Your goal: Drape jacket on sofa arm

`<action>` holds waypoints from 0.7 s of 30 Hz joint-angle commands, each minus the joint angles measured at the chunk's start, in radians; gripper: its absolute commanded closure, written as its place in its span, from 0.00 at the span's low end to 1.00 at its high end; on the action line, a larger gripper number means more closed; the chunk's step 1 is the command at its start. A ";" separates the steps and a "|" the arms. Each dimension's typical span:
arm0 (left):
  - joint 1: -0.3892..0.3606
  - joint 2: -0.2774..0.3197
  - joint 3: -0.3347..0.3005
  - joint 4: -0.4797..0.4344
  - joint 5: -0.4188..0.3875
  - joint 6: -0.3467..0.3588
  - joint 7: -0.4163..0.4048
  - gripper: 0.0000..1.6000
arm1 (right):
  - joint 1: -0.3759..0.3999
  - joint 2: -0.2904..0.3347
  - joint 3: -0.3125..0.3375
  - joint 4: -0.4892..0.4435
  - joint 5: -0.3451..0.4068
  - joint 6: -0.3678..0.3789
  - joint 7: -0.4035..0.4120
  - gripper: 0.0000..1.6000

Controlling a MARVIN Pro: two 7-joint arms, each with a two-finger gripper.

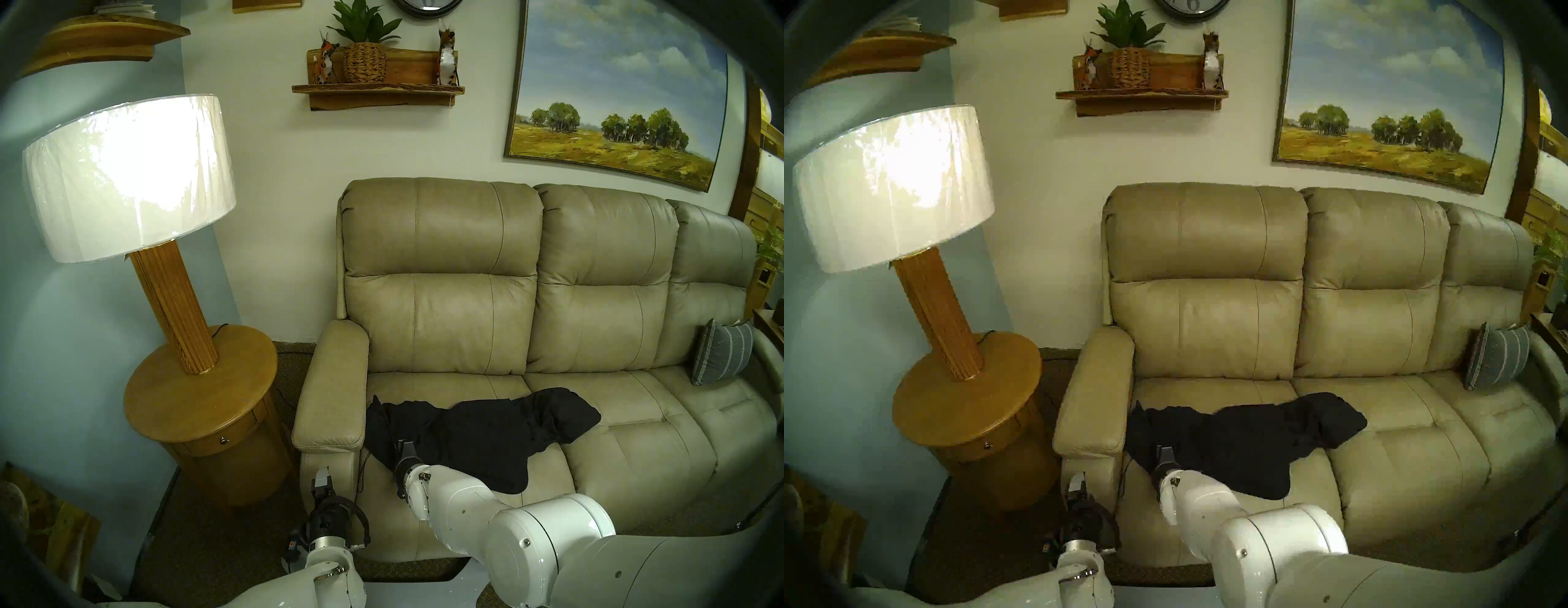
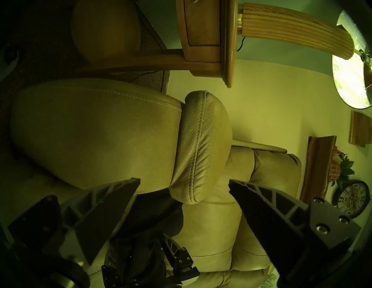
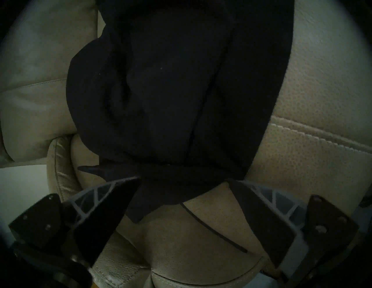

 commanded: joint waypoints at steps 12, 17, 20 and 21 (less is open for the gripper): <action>0.000 -0.003 -0.001 -0.004 0.004 0.000 -0.001 0.00 | 0.048 -0.013 0.049 -0.028 0.032 -0.001 -0.031 1.00; 0.000 -0.003 -0.002 -0.004 0.006 0.000 -0.001 0.00 | 0.045 -0.012 0.065 -0.031 0.042 0.000 -0.031 1.00; 0.000 -0.003 -0.002 -0.004 0.006 0.000 -0.001 0.00 | 0.036 -0.005 0.081 -0.031 0.055 0.012 -0.024 1.00; 0.000 -0.003 -0.002 -0.004 0.007 0.000 -0.001 0.00 | 0.033 -0.004 0.085 -0.031 0.057 0.014 -0.020 0.68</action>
